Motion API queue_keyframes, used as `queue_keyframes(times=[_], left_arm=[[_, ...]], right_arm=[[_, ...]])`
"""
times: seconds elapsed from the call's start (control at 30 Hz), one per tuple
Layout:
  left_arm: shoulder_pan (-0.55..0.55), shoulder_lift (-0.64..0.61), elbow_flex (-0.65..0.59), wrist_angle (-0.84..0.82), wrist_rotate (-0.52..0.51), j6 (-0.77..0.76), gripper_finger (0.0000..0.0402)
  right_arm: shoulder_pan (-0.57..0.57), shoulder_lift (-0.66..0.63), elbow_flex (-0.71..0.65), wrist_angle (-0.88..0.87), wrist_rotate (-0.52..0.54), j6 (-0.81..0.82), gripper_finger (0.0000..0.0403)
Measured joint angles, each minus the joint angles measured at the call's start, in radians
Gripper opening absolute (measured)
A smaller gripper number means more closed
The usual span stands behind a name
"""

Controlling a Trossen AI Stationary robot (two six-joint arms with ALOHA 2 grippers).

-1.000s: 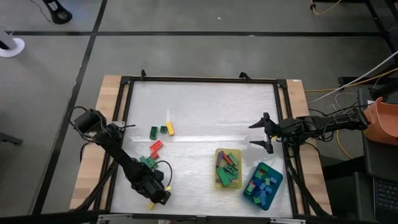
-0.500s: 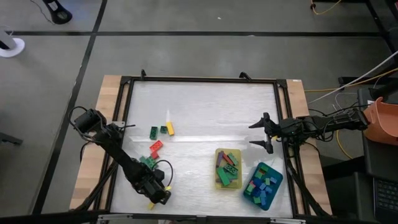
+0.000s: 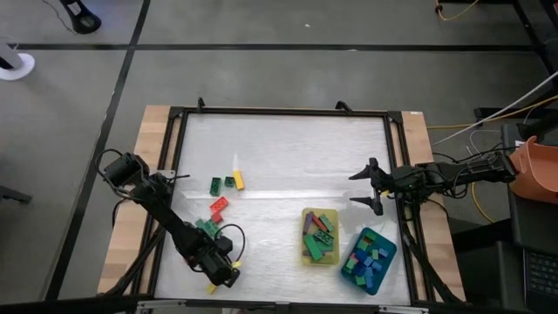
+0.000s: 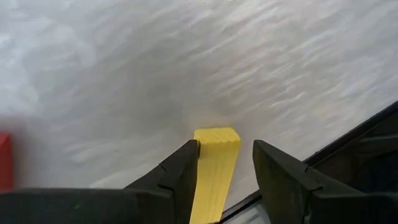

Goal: Sort blocks by size
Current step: Put the long yellow block into the yellow bin

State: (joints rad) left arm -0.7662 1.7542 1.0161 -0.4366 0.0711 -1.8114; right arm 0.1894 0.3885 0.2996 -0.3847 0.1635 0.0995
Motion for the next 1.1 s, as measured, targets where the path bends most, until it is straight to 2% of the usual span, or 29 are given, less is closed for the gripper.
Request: queue_keyframes(times=[0.5,0.87,1.1], left_arm=[[0.0,0.001,0.0,0.003,-0.008,0.125,0.0141],[0.001,0.001,0.0,-0.009,-0.006,0.039,0.0143],[0.001,0.001,0.0,-0.034,-0.004,0.039,0.0194]], right_arm=[[0.0,0.0,0.0,0.0,0.0,0.0,0.0344],[0.0,0.0,0.0,0.0,0.0,0.0,0.0344],[0.0,0.0,0.0,0.0,0.0,0.0,0.0344]])
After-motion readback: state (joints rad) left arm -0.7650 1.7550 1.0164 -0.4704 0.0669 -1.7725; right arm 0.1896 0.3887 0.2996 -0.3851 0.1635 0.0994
